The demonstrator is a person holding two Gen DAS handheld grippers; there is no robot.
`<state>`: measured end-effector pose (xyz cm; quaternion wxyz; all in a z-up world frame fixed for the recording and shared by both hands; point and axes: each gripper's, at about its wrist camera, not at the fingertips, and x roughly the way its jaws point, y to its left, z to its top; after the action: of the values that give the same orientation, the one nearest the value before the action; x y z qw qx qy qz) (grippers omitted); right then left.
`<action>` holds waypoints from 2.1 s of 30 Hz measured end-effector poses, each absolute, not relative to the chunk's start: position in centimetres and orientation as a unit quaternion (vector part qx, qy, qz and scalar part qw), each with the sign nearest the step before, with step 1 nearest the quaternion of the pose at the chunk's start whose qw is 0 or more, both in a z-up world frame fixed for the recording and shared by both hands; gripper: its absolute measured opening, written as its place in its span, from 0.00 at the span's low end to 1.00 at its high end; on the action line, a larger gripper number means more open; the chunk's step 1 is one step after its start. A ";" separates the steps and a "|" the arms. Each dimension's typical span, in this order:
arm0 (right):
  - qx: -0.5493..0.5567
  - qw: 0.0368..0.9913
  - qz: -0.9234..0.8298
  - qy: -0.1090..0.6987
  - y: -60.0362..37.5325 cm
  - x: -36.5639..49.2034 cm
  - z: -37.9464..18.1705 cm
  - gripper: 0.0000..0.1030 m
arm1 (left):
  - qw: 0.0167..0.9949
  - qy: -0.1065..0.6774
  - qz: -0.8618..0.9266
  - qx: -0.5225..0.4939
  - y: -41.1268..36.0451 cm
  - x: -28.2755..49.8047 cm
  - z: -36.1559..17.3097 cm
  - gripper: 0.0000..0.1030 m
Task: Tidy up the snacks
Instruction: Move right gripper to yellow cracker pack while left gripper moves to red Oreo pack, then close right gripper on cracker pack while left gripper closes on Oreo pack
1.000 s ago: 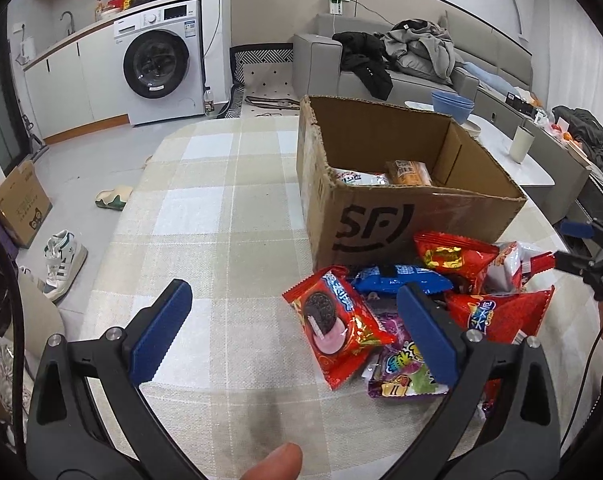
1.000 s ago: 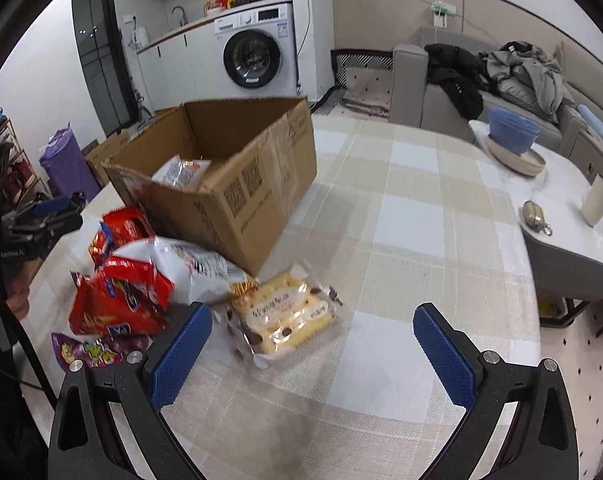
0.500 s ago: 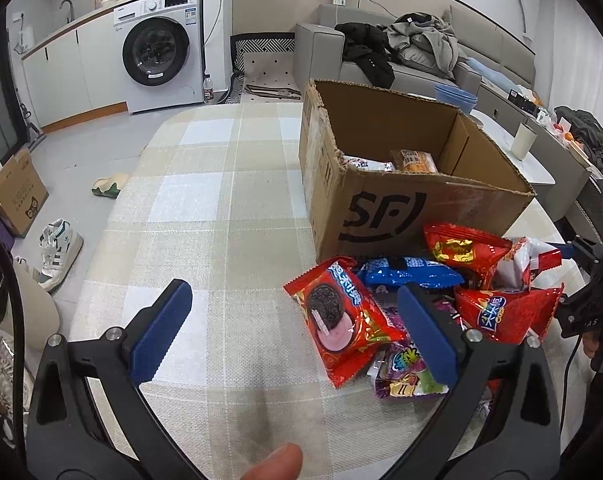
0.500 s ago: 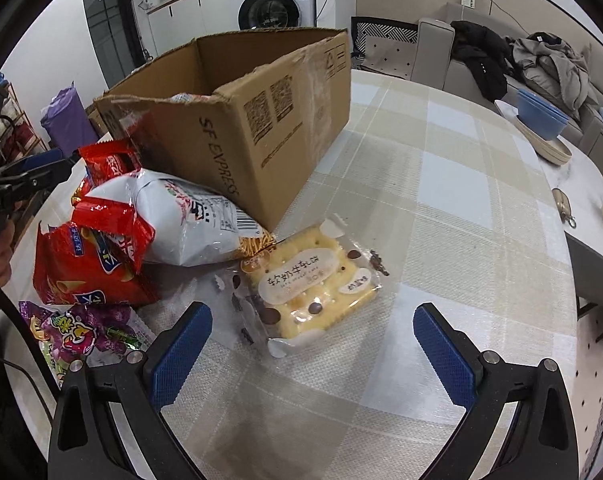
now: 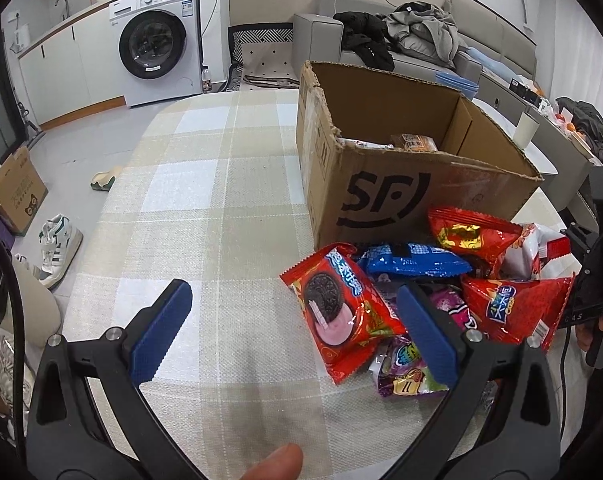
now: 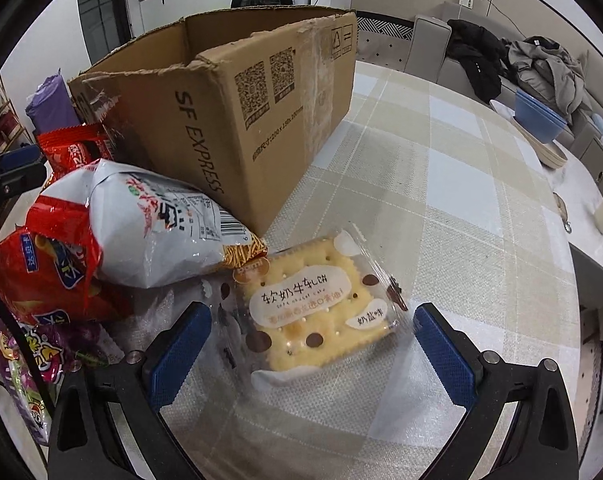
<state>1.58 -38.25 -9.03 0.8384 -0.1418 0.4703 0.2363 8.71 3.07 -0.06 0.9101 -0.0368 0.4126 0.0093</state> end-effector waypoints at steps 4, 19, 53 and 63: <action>-0.139 0.839 0.243 0.467 -38.3 2.1 -9.1 1.00 | 0.910 0.414 0.007 -0.033 3.0 8.9 -0.3 0.99; -0.133 0.841 0.267 0.451 -39.1 2.5 -9.1 0.84 | 0.905 0.425 0.008 -0.030 3.0 9.1 -0.9 0.99; -0.046 0.914 0.269 0.300 -44.2 -0.2 -1.4 0.65 | 0.891 0.446 0.017 -0.082 4.4 10.4 -2.7 0.99; -0.043 0.913 0.275 0.300 -44.0 -0.2 -1.2 0.65 | 0.877 0.449 -0.044 -0.163 5.4 11.5 -4.3 0.67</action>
<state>-0.16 -43.96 -1.25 0.9127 -0.0433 0.2995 0.2747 11.46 5.37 -4.33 0.8774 -0.1632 0.4490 -0.0436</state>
